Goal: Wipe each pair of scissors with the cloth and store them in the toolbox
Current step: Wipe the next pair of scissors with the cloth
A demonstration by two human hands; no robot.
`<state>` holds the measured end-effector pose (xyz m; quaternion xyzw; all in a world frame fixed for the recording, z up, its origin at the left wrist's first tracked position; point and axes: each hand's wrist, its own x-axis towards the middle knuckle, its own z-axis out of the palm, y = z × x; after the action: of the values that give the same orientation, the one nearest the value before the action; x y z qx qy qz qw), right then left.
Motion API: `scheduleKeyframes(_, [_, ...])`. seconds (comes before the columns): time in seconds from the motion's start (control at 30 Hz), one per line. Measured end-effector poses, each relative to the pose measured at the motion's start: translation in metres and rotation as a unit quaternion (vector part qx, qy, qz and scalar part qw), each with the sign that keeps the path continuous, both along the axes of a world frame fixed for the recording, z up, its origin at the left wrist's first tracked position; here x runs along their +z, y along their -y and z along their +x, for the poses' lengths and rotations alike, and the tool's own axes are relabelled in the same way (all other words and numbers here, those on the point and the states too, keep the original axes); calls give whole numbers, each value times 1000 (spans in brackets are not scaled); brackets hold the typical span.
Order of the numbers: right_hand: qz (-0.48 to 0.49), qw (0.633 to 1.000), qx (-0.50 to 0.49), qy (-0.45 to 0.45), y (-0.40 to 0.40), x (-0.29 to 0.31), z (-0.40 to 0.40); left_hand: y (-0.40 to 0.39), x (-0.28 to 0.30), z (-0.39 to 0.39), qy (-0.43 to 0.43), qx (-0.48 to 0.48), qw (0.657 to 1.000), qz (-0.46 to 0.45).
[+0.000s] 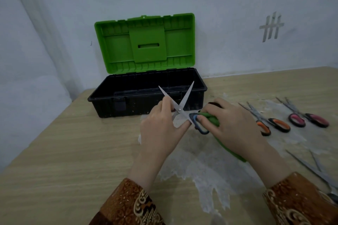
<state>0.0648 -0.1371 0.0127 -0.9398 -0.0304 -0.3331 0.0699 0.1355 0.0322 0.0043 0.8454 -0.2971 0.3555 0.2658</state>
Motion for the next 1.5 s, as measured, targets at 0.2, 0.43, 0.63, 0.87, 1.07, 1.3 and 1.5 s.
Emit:
scheduleKeyframes(0.2, [85,991,-62,81,2,-3,0,4,9,0,-404,-213,820,-345])
scheduleKeyframes(0.43, [129,985,-65,92,-23,-11,1,22,8,-16,-420,-259,684,-537])
scheduleKeyframes(0.63, [101,994,-24,43,-44,-20,2,29,-1,-24,-377,-158,691,-596])
scheduleKeyframes(0.87, [70,997,24,14,-47,-18,0,22,5,-18,-364,-121,698,-605])
scheduleKeyframes(1.07, [187,975,22,116,-23,2,-5,12,14,-14,-342,-114,711,-604])
scheduleKeyframes(1.3, [98,984,68,129,-38,-10,1,21,4,-21,-329,-162,759,-539])
scheduleKeyframes(1.5, [62,992,-43,98,-14,-19,9,12,13,-18,-312,-167,766,-537])
